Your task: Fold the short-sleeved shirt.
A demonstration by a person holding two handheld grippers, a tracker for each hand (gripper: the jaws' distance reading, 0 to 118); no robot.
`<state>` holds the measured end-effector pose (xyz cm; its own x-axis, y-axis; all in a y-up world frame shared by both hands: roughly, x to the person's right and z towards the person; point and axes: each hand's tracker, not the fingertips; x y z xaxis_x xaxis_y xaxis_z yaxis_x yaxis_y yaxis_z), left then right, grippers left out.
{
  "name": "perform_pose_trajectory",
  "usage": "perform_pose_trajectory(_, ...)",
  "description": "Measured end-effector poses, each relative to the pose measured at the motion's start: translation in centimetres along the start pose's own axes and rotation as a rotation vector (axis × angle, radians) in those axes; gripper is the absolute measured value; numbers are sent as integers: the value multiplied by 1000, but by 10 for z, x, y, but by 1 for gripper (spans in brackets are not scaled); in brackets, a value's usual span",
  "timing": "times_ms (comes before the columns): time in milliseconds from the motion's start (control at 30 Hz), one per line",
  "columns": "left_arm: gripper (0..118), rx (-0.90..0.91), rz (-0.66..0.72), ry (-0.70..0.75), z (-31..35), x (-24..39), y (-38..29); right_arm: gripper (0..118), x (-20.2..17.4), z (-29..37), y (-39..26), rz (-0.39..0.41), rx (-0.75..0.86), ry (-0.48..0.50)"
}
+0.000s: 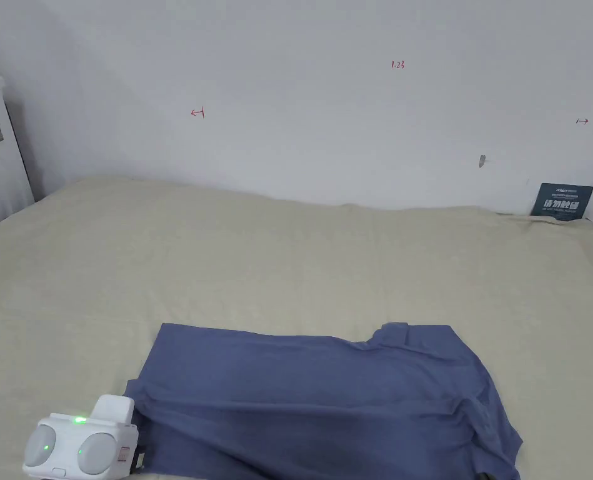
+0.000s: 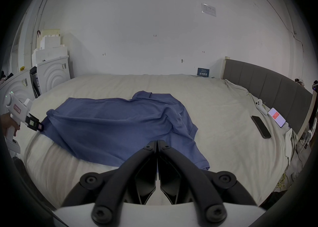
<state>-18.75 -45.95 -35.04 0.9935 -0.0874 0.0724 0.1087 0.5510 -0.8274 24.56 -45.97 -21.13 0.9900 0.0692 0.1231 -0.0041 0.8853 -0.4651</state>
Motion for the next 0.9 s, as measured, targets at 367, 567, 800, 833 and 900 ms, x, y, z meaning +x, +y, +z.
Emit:
perform_pose_trajectory(367,3,103,60,-64,23,-22,-25,53,56,-62,4,-28,-279,-2)
perform_pose_trajectory(567,3,111,78,-76,17,-27,-25,38,63,-113,-13,-15,-416,31)
perform_pose_trajectory(800,3,145,82,-89,29,-34,-18,3,70,-107,-8,-31,-366,52)
perform_pose_trajectory(833,3,155,85,-89,32,-36,-17,3,68,-98,-3,-19,-329,26)
perform_pose_trajectory(900,3,171,89,-100,40,-38,-16,3,70,-87,4,-2,-298,18)
